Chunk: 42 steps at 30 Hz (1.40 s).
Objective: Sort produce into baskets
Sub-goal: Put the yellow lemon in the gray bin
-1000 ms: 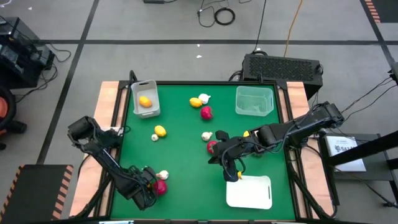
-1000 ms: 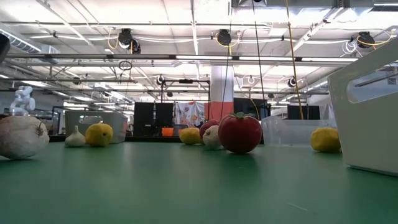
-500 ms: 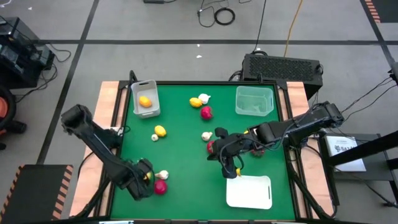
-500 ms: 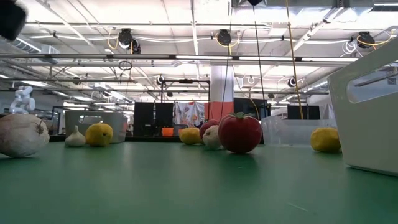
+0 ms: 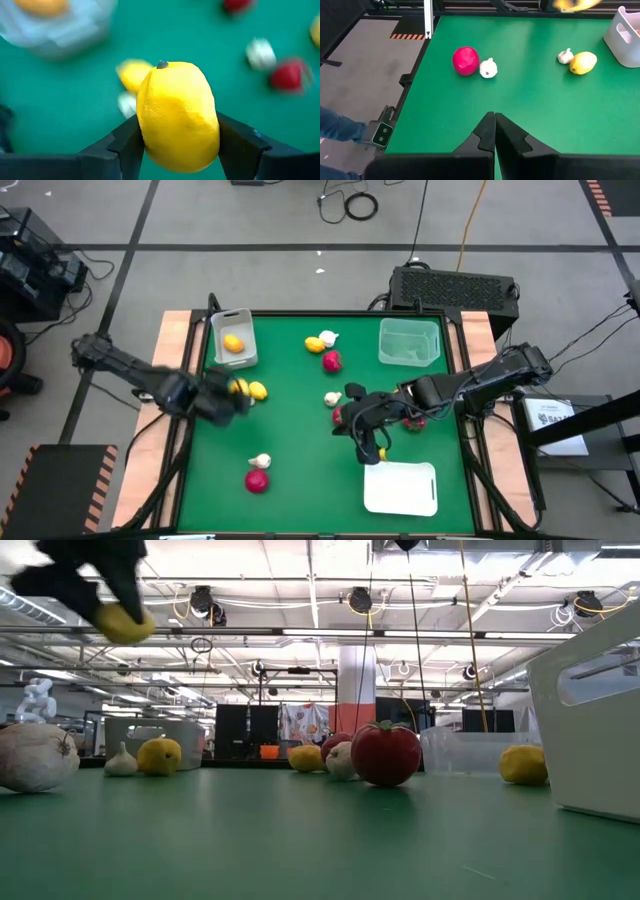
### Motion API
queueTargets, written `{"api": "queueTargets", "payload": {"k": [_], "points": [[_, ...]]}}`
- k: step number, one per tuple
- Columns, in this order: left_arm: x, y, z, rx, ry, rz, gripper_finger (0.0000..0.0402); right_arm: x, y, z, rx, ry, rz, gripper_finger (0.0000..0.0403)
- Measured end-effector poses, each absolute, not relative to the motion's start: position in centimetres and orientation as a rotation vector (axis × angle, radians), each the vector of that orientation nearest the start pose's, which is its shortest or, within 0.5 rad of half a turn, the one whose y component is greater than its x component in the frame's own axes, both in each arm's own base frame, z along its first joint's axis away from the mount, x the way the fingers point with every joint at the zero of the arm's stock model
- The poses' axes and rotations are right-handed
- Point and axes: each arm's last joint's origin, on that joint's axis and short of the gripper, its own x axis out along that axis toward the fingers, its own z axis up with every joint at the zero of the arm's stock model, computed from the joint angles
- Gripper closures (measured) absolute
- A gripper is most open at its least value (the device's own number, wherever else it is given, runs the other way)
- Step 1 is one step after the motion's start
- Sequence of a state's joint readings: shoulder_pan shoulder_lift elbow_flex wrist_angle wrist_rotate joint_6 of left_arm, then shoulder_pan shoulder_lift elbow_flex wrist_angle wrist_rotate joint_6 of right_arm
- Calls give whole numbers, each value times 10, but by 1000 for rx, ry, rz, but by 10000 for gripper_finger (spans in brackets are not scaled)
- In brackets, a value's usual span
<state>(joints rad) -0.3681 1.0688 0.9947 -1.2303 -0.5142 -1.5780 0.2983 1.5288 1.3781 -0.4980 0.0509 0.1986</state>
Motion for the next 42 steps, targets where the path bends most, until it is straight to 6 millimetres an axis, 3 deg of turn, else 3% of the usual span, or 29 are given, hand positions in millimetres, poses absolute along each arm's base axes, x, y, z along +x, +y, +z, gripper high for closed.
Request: {"api": "queueTargets", "payload": {"k": [6, 12, 16, 21, 28, 42], "points": [[168, 14, 293, -761, 655, 1118, 189, 324, 92, 331, 104, 661, 149, 403], [168, 83, 285, -682, 755, 1288, 189, 325, 90, 331, 143, 663, 130, 403], [167, 124, 275, -715, 832, 1272, 189, 324, 91, 331, 192, 673, 115, 403], [168, 162, 260, -736, 850, 1275, 189, 322, 96, 330, 235, 696, 111, 403], [167, 194, 231, -819, 944, 1314, 189, 317, 102, 327, 284, 742, 97, 403], [168, 212, 206, -841, 1016, 1362, 188, 312, 103, 322, 265, 810, 86, 403]]}}
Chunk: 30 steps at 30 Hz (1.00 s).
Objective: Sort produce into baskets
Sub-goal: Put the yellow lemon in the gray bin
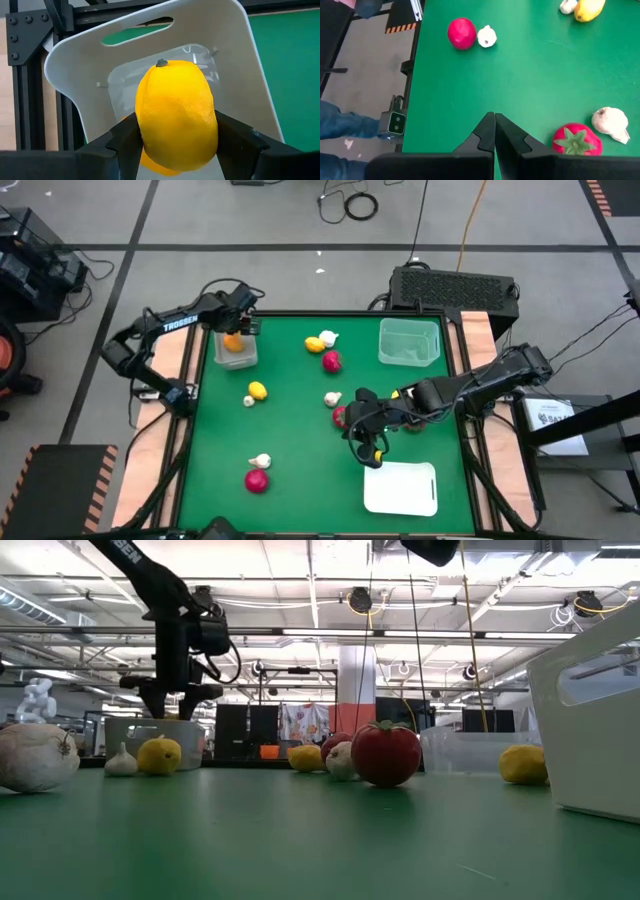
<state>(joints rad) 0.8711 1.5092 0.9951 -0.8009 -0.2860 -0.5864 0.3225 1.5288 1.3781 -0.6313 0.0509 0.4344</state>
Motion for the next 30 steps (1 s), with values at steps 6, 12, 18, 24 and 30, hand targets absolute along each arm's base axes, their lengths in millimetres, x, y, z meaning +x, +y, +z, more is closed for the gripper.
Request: {"api": "queueTargets", "payload": {"k": [6, 12, 18, 24, 30], "points": [[168, 213, 206, -807, 1046, 1338, 149, 312, 103, 322, 243, 810, 94, 403], [168, 213, 206, -802, 1046, 1340, 108, 312, 103, 322, 238, 810, 96, 403], [166, 207, 218, -780, 1022, 1285, 103, 312, 102, 322, 239, 811, 95, 403], [167, 183, 250, -726, 907, 1157, 103, 308, 99, 318, 303, 870, 39, 403], [194, 142, 280, -637, 733, 895, 103, 288, 93, 324, 419, 953, -62, 403]]}}
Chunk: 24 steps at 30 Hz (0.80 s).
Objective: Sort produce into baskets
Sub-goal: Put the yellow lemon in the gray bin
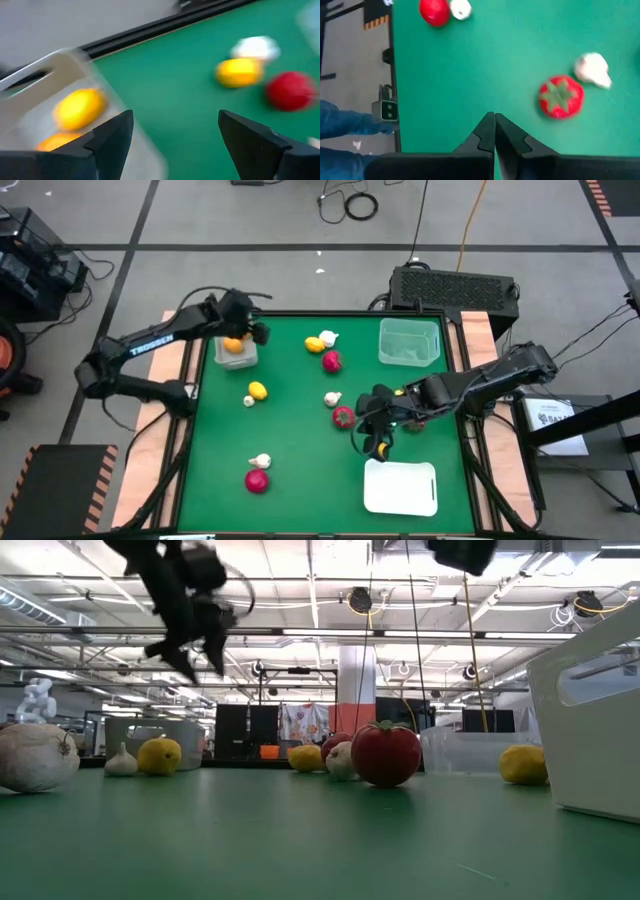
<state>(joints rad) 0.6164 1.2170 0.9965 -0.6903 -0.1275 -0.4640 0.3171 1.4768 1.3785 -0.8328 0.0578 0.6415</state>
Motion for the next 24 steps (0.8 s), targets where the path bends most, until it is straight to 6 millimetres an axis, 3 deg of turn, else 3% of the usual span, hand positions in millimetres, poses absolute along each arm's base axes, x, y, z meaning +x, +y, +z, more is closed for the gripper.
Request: {"api": "queueTargets", "payload": {"k": [6, 12, 16, 20, 24], "points": [[229, 108, 282, -575, 671, 714, 103, 265, 92, 329, 509, 1020, -219, 403], [268, 83, 266, -530, 671, 561, 103, 245, 88, 322, 659, 1089, -544, 403], [290, 75, 252, -521, 658, 497, 103, 242, 84, 321, 757, 1087, -659, 400], [313, 63, 242, -535, 666, 379, 103, 237, 76, 319, 731, 1141, -731, 376], [341, 46, 245, -499, 675, 307, 103, 230, 61, 317, 653, 1228, -802, 333]]}}
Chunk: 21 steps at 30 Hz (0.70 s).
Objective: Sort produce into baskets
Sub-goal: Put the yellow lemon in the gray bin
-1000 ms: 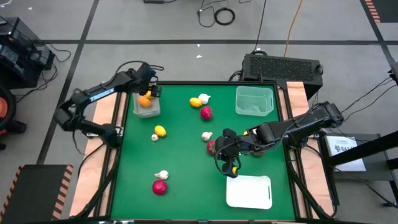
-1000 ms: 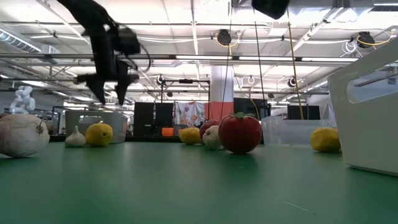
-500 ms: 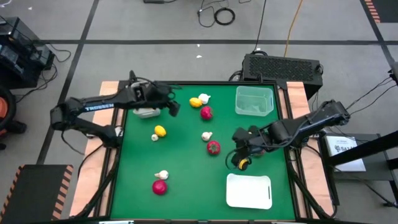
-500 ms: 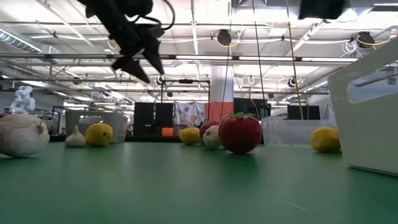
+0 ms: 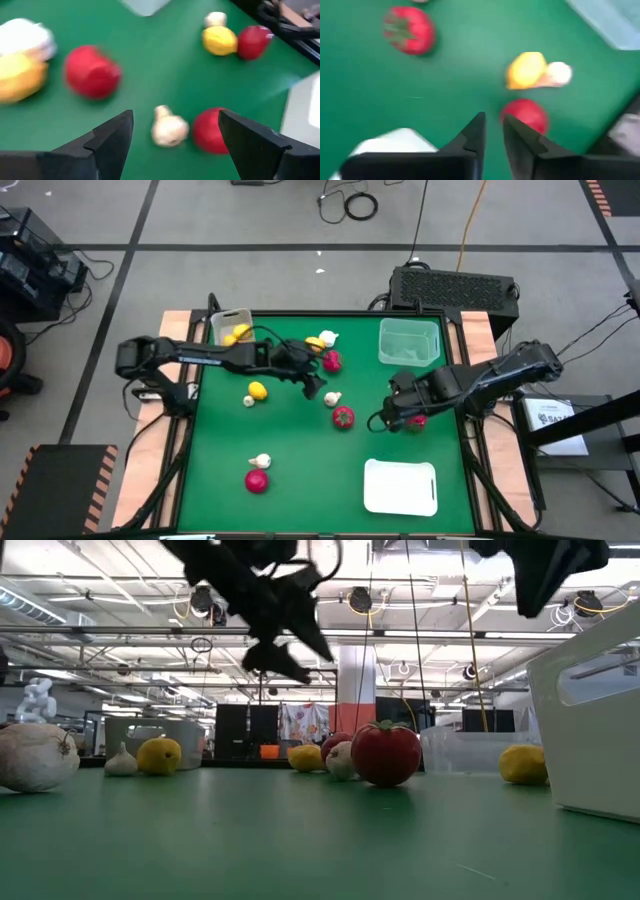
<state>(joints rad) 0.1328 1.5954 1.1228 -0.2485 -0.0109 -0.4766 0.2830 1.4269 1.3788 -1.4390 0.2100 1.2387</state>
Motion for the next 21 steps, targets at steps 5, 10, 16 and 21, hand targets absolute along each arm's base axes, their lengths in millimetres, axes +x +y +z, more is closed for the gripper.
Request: {"api": "queueTargets", "payload": {"k": [5, 10, 16, 21], "points": [[383, 30, 259, -409, 645, 220, 103, 233, 41, 317, 605, 1252, -803, 274], [427, 22, 260, -385, 654, 187, 103, 228, 28, 325, 510, 1247, -735, 224], [466, 20, 250, -325, 747, 176, 103, 184, 17, 335, 565, 1129, -710, 204], [460, 28, 258, -259, 833, 255, 103, 160, 13, 310, 837, 906, -758, 204]]}}
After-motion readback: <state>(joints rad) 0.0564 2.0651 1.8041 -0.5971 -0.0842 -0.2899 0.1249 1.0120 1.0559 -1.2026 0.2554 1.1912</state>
